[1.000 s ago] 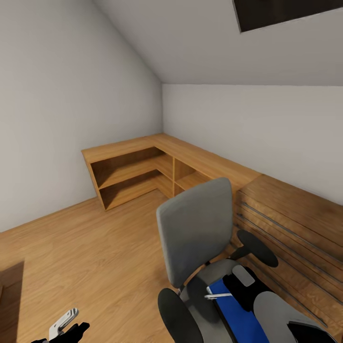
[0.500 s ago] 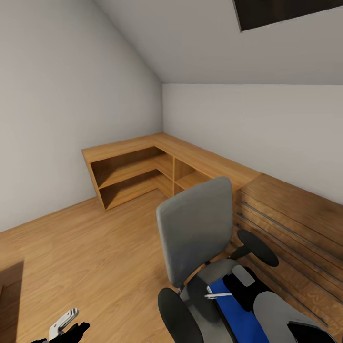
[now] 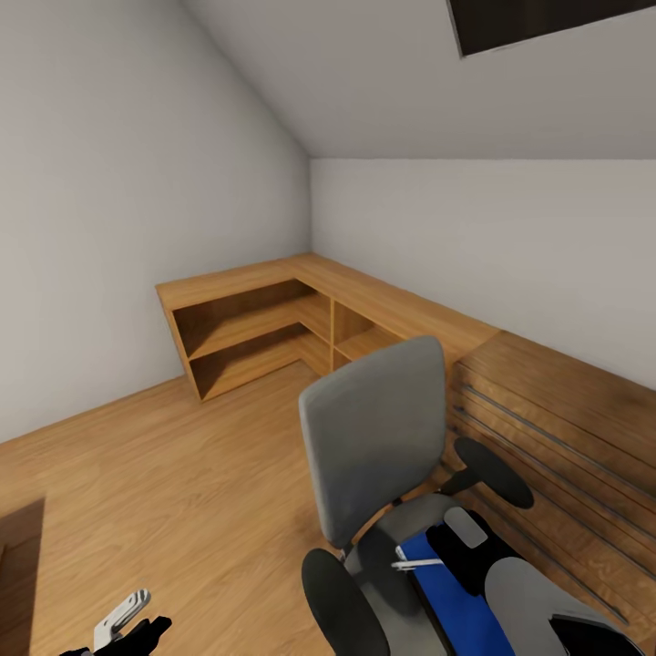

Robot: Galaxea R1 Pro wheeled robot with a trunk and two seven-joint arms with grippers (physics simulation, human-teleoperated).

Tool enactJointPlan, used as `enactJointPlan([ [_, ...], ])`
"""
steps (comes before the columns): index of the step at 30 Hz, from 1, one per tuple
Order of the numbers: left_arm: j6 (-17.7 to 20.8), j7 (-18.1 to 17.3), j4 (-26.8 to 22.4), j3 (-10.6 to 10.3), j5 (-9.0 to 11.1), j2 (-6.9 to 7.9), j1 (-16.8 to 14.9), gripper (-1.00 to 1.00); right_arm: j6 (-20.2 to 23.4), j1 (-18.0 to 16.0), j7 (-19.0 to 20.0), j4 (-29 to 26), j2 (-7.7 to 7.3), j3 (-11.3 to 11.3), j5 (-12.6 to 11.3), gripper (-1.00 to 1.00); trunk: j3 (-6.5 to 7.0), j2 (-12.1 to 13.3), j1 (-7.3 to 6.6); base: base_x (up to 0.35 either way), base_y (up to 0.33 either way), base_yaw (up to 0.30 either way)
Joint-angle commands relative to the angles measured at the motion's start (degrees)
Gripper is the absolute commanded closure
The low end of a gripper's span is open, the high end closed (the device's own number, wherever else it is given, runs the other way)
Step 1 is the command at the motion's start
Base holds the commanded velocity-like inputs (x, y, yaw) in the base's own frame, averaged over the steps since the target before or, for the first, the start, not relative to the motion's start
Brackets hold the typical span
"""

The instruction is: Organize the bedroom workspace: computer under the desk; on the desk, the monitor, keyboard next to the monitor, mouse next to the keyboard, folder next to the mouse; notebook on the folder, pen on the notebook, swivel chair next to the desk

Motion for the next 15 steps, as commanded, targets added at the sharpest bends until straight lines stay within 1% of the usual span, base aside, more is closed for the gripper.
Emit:
enactJointPlan([
  [1, 0.4, -0.1, -0.1, 0.2, 0.2, -0.02, 0.0, -1.00, 0.3, 0.0, -0.3, -0.1, 0.03, -0.2, 0.0, -1.00, -0.06, 0.0, 0.00, 0.000, 0.000, 0.000],
  [14, 0.4, -0.1, -0.1, 0.2, 0.2, -0.02, 0.0, -1.00, 0.3, 0.0, -0.3, 0.0, -0.05, -0.2, 0.0, -1.00, -0.06, 0.0, 0.00, 0.000, 0.000, 0.000],
  [15, 0.4, -0.1, -0.1, 0.2, 0.2, -0.02, 0.0, -1.00, 0.3, 0.0, -0.3, 0.2, -0.06, -0.2, 0.0, -1.00, -0.24, -0.4, 0.22, 0.000, 0.000, 0.000],
])
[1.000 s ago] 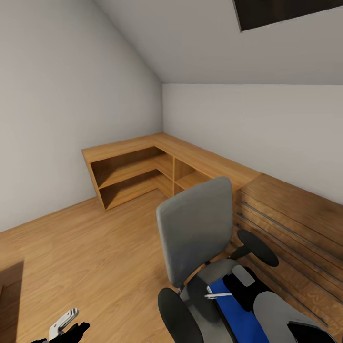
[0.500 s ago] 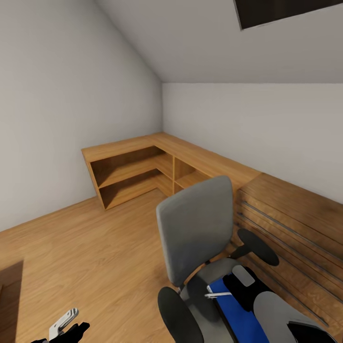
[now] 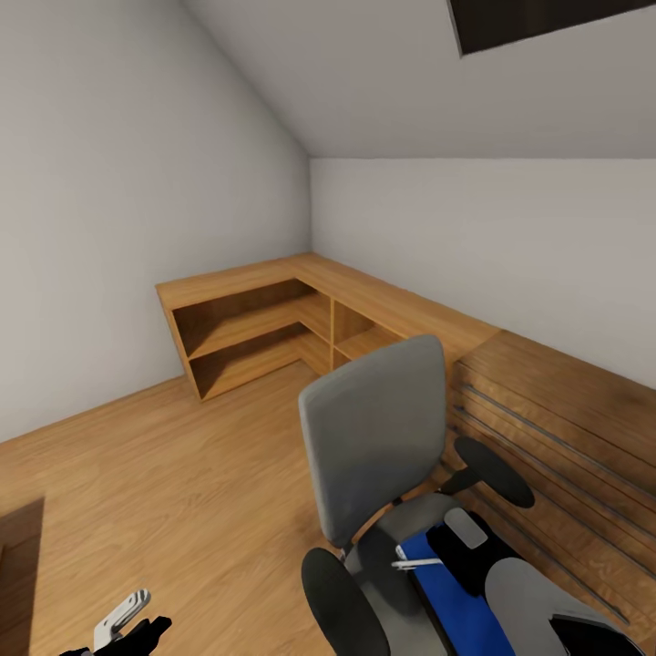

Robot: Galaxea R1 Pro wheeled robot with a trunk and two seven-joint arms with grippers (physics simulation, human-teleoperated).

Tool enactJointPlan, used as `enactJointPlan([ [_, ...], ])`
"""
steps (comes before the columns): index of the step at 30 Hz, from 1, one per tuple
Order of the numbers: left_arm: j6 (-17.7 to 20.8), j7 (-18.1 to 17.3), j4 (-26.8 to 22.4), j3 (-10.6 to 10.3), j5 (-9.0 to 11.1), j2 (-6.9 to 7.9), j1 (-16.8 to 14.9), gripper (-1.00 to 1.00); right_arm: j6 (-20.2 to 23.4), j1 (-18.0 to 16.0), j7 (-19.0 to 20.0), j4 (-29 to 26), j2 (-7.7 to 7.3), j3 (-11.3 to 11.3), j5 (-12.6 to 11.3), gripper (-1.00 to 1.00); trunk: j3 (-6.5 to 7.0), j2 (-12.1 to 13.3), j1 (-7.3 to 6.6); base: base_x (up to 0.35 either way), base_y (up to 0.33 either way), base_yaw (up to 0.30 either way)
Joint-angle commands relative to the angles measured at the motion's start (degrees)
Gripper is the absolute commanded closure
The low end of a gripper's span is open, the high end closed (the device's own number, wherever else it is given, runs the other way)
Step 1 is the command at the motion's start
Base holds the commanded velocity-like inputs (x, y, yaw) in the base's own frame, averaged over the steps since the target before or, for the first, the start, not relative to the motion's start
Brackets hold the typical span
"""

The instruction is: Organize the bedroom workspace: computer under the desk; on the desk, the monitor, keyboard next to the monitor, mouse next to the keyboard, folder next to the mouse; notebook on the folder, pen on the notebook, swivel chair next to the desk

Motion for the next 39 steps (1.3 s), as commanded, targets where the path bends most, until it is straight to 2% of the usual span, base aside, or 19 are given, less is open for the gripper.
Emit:
enactJointPlan([
  [1, 0.4, -0.1, -0.1, 0.2, 0.2, -0.02, 0.0, -1.00, 0.3, 0.0, -0.3, 0.0, 0.03, -0.2, 0.0, -1.00, -0.24, -0.4, 0.22, 0.000, 0.000, 0.000],
  [5, 0.4, -0.2, -0.1, 0.2, 0.2, -0.02, 0.0, -1.00, 0.3, 0.0, -0.3, 0.3, 0.05, -0.2, 0.0, -1.00, -0.96, -2.0, 1.10, 0.000, 0.000, 0.000],
  [28, 0.4, -0.1, -0.1, 0.2, 0.2, -0.02, 0.0, -1.00, 0.3, 0.0, -0.3, 0.5, 0.11, -0.2, 0.1, -1.00, -0.96, -2.0, 1.10, 0.000, 0.000, 0.000],
  [29, 0.4, -0.1, -0.1, 0.2, 0.2, -0.02, 0.0, -1.00, 0.3, 0.0, -0.3, 0.5, 0.11, -0.2, 0.1, 1.00, -0.96, -2.0, 1.10, 0.000, 0.000, 0.000],
  [39, 0.4, -0.1, -0.1, 0.2, 0.2, -0.02, 0.0, -1.00, 0.3, 0.0, -0.3, 0.5, 0.04, -0.2, 0.1, 1.00, -0.96, -2.0, 1.10, 0.000, 0.000, 0.000],
])
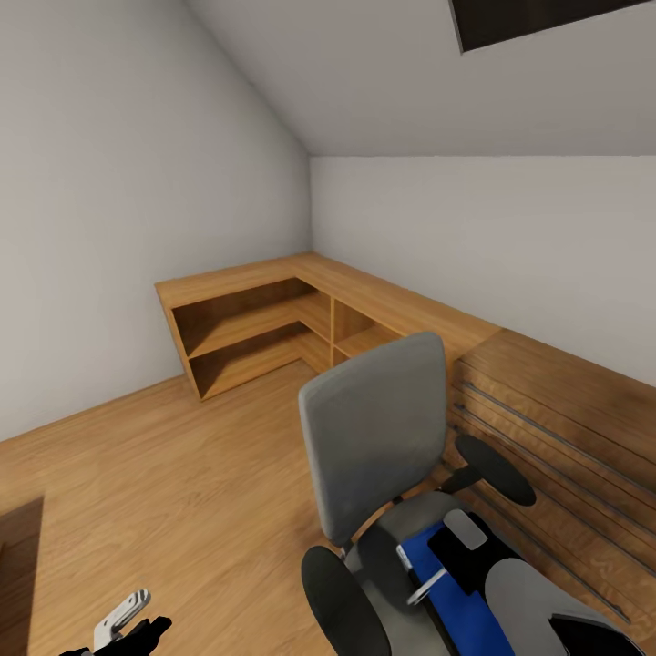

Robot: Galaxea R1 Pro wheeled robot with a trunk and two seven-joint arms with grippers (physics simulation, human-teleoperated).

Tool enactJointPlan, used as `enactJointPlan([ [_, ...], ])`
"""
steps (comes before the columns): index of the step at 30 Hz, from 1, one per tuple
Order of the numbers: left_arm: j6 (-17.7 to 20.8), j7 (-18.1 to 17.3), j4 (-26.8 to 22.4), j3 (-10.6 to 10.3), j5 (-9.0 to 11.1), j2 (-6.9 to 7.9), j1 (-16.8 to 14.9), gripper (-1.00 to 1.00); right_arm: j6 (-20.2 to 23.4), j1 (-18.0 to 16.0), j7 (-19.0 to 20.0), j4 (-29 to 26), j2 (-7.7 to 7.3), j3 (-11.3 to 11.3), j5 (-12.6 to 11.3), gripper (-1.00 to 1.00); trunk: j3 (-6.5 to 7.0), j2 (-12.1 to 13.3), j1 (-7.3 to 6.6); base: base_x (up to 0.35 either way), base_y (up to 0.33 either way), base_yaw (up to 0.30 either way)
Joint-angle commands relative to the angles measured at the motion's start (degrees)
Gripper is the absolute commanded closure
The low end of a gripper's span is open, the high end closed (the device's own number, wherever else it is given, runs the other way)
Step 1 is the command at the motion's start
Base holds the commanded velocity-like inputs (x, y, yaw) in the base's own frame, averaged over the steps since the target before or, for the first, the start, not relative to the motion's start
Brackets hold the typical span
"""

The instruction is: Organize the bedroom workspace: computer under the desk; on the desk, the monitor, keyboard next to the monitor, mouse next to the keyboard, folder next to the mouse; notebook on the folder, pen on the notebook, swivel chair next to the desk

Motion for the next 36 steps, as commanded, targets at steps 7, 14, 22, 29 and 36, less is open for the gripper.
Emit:
enactJointPlan([
  [7, 0.4, -0.1, -0.1, 0.2, 0.2, -0.02, 0.0, -1.00, 0.3, 0.0, -0.4, -0.1, 0.01, -0.3, 0.2, 1.00, -0.06, 0.0, 0.00, 0.000, 0.000, 0.000],
  [14, 0.4, -0.2, -0.1, 0.2, 0.2, -0.02, 0.0, -1.00, 0.3, 0.0, -0.4, -0.1, 0.01, -0.3, 0.2, 1.00, -0.06, 0.0, 0.00, 0.000, 0.000, 0.000],
  [22, 0.4, -0.2, -0.1, 0.2, 0.3, -0.02, 0.0, -1.00, 0.3, 0.0, -0.4, -0.1, 0.01, -0.3, 0.2, 1.00, 0.30, 0.8, -0.44, 0.000, 0.000, 0.000],
  [29, 0.3, -0.2, -0.1, 0.1, 0.3, -0.02, 0.0, -1.00, 0.3, 0.0, -0.3, -0.1, 0.01, -0.3, 0.2, 1.00, 1.55, 3.6, -1.98, 0.000, 0.000, 0.000],
  [36, 0.3, -0.2, -0.1, 0.1, 0.3, -0.02, 0.0, -1.00, 0.3, 0.0, -0.3, -0.1, -0.03, -0.3, 0.2, 1.00, 2.81, 6.4, -3.51, 0.000, 0.000, 0.000],
])
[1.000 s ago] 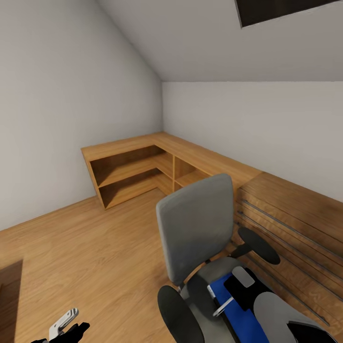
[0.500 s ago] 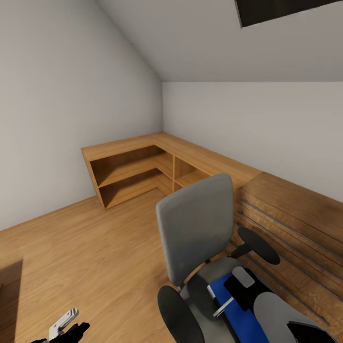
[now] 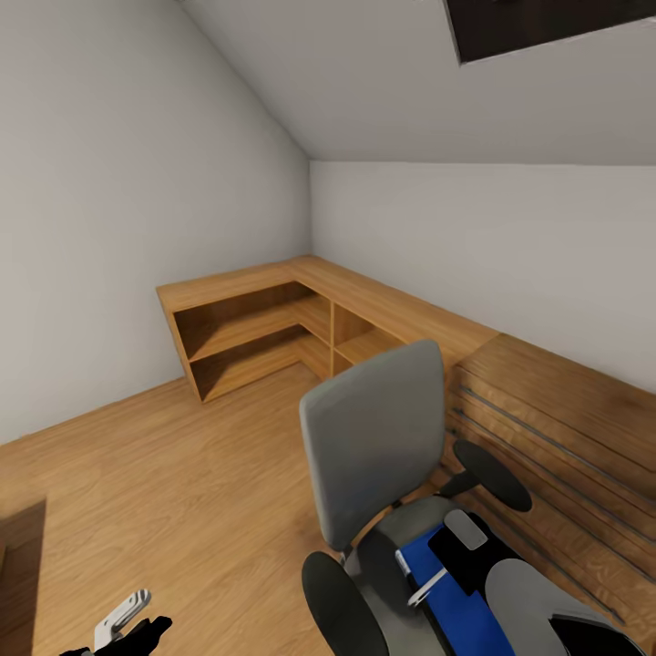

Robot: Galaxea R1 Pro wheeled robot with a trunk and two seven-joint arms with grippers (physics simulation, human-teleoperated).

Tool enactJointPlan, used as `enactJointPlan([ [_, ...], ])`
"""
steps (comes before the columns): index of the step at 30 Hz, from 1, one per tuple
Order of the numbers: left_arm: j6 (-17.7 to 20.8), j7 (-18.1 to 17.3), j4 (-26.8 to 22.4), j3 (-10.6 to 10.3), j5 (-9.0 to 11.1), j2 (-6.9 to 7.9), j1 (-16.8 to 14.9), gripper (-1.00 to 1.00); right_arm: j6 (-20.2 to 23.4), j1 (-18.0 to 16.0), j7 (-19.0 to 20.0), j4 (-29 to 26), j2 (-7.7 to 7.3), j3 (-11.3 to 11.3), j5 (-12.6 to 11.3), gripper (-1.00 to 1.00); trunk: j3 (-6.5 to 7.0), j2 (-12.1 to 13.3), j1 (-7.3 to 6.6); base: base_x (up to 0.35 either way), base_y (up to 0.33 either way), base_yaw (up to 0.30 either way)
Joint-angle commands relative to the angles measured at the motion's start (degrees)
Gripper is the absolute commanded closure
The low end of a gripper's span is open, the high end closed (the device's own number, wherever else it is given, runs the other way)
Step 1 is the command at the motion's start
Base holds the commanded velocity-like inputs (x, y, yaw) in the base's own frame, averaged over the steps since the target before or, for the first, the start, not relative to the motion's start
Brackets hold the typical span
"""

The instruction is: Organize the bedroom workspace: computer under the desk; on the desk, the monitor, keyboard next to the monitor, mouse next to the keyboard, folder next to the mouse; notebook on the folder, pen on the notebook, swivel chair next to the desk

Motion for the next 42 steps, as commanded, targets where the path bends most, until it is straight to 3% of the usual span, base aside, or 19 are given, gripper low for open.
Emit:
enactJointPlan([
  [1, 0.4, -0.1, -0.1, 0.2, 0.2, -0.02, 0.0, -1.00, 0.3, 0.0, -0.3, -0.2, 0.02, -0.3, 0.1, 1.00, 0.13, 0.4, -0.23, 0.000, 0.000, 0.000],
  [22, 0.4, 0.0, -0.1, 0.2, 0.2, -0.02, 0.0, -1.00, 0.3, 0.0, -0.4, -0.2, -0.03, -0.3, 0.1, 1.00, 3.90, 8.8, -4.84, 0.000, 0.000, 0.000],
  [42, 0.4, 0.0, 0.6, 0.3, 0.2, -0.12, 0.0, -1.00, 0.3, 0.0, -0.3, -0.1, -1.59, -0.2, 1.9, 1.00, 7.49, 16.8, -9.23, 0.000, 0.000, 0.000],
])
